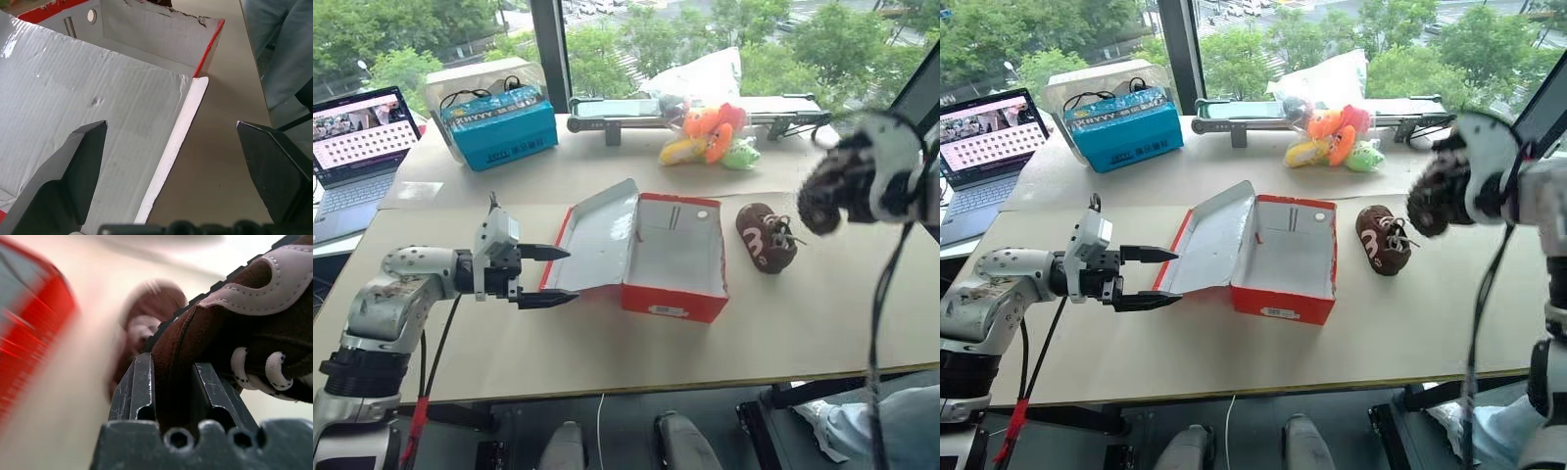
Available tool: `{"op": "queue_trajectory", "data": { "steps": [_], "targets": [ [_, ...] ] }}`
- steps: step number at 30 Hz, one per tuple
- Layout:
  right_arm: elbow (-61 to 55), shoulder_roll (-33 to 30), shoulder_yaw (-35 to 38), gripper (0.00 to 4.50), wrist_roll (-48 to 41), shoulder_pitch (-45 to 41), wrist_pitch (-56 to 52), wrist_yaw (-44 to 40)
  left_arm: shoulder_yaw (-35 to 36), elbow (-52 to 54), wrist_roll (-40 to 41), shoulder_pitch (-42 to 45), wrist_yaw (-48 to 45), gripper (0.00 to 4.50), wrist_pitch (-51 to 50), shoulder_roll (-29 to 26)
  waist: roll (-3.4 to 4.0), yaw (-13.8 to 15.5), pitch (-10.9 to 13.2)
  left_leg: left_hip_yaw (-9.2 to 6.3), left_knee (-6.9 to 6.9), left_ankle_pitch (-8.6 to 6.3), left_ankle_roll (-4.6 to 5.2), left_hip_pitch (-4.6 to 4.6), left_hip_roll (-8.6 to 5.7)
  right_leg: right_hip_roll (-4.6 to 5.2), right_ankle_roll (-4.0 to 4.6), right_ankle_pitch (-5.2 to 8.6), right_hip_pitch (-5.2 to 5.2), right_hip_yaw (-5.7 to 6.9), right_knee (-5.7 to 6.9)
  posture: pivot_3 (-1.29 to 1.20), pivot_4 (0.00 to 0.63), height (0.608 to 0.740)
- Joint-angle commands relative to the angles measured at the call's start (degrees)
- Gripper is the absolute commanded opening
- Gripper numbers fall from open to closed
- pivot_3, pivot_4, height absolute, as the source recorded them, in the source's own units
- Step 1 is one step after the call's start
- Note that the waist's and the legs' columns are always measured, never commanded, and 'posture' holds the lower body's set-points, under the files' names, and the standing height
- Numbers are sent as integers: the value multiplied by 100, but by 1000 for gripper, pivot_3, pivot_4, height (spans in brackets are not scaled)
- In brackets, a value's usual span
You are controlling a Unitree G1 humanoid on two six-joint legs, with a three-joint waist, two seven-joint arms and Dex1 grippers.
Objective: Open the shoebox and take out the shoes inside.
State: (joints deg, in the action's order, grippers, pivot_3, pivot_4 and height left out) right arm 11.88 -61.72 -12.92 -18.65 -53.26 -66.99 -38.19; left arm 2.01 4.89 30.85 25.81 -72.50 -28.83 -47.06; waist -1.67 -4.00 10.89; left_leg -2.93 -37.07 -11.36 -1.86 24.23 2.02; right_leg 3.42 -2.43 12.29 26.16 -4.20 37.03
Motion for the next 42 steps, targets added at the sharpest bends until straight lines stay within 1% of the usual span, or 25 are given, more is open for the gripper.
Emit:
{"op": "queue_trajectory", "data": {
  "steps": [1,6,10,12,13,18,20,22,23,24,26,28,31,37,40,42],
  "targets": [
    [752,-234,-678,690,1048,-90,1318,-455,37,192,55,18,30,4500,-2,17,5,-21,3,2,1,0,0,-4,0,-1,0,0,0,-2,1,0,150,706],
    [1888,215,-971,690,1572,-310,2091,-900,32,232,72,-58,40,4500,12,31,7,-22,4,3,-1,0,0,-4,0,-2,1,-2,1,-3,1,0,150,706],
    [2701,742,-750,690,1637,-620,2431,-1179,22,245,84,-57,59,4500,-1,49,7,-17,4,1,-4,1,-1,-5,0,-2,4,-5,-1,-3,5,0,150,706],
    [2963,945,-655,690,1620,-761,2479,-1335,24,245,81,-81,58,4500,11,50,7,-19,4,0,-4,1,-1,-5,0,-2,22,-16,-1,-2,6,0,150,706],
    [3090,1018,-621,690,1648,-817,2524,-1366,27,245,83,-87,59,4500,11,51,7,-16,4,1,-4,1,-1,-4,0,-2,36,-24,-1,-2,5,0,150,706],
    [3816,1355,-464,690,1923,-951,2893,-1112,31,249,88,-114,68,4500,12,65,6,-10,4,-3,-4,1,-2,-5,0,-2,41,-27,-2,0,7,0,150,706],
    [3981,1415,-283,1483,1920,-938,2976,-966,37,235,90,-101,68,4500,18,70,3,-9,1,-3,-8,2,-3,-6,-1,-2,39,-28,-7,0,6,0,150,706],
    [4042,1442,-194,1907,1957,-934,3024,-935,42,225,91,-95,63,4500,24,70,3,-2,2,-3,-16,2,-3,-6,-2,-1,37,-29,-13,0,6,0,150,706],
    [4074,1456,-160,2488,1989,-944,3048,-884,36,209,83,-83,59,4500,29,70,3,-2,2,-3,-16,2,-3,-6,-3,-1,36,-30,-13,0,6,0,150,706],
    [4080,1436,-170,2703,2059,-937,3092,-841,31,195,78,-71,52,4500,35,72,3,-3,2,-4,-16,2,-3,-6,-3,-1,37,-30,-12,0,6,0,150,706],
    [4036,1404,-134,3432,2128,-919,3108,-824,22,177,68,-56,41,4500,47,74,3,-5,2,-5,-15,2,-3,-6,-2,-1,37,-30,-12,0,7,0,150,706],
    [3910,1353,-71,4039,2166,-914,3054,-852,11,155,55,-44,28,4500,64,78,3,-7,2,-5,-15,2,-3,-6,-3,-1,38,-31,-12,0,7,0,150,706],
    [3527,1205,-47,4039,2259,-854,2870,-914,0,129,42,-31,7,4500,84,78,3,-2,2,-5,-15,2,-3,-6,-3,-1,38,-31,-12,0,9,0,150,706],
    [1284,685,444,4039,1850,-378,1483,-1371,111,133,100,-96,119,4500,26,118,5,5,3,-6,-15,2,-3,-4,-3,-1,37,-31,-9,0,11,0,150,706],
    [-277,316,793,4039,1475,38,517,-1580,303,250,212,-252,380,4500,-104,180,5,7,3,-8,-16,2,-3,-5,-3,-1,36,-30,-10,1,14,0,150,706],
    [-1140,223,1255,4039,1180,295,-175,-1523,562,259,311,-342,785,4500,-203,318,5,7,3,-7,-16,2,-3,-6,-2,-1,33,-28,-10,1,16,0,150,706]
  ]
}}
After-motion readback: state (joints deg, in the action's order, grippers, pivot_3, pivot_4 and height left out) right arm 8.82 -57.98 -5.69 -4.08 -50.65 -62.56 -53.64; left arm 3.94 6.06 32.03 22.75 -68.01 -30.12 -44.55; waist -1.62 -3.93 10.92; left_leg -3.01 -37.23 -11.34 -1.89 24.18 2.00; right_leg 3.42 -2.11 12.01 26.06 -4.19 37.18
